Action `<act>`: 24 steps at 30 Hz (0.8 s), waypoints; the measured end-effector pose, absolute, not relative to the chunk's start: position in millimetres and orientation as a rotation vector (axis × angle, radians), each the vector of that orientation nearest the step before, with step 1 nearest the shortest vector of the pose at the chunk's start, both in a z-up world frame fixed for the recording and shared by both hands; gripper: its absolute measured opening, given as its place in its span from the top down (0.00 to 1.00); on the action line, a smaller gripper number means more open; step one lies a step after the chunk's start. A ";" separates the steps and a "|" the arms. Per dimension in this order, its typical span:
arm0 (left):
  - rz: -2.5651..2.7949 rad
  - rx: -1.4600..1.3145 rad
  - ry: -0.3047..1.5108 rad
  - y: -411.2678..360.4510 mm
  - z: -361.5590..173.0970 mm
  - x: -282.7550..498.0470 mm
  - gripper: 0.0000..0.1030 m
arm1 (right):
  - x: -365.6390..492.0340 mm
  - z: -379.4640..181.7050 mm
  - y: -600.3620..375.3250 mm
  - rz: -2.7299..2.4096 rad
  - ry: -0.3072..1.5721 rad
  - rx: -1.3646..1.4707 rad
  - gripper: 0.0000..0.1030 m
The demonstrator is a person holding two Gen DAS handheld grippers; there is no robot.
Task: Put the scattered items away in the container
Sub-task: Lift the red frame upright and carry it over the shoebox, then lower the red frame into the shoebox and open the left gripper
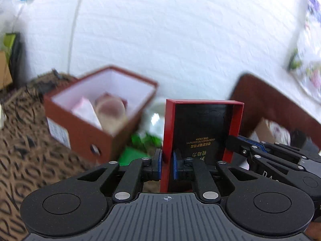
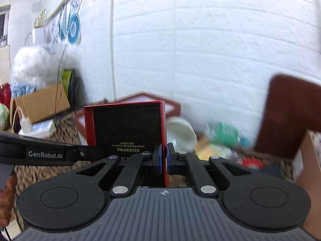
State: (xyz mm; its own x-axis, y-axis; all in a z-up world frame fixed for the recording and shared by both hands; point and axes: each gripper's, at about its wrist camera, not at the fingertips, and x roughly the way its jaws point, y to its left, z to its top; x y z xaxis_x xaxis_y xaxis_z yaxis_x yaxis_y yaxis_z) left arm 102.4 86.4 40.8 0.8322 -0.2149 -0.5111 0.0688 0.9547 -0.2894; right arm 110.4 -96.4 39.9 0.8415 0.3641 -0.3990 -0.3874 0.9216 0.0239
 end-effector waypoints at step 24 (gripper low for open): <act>-0.066 -0.369 0.559 170.1 48.3 309.6 0.93 | 323.4 57.8 -8.2 0.416 0.328 -0.053 0.92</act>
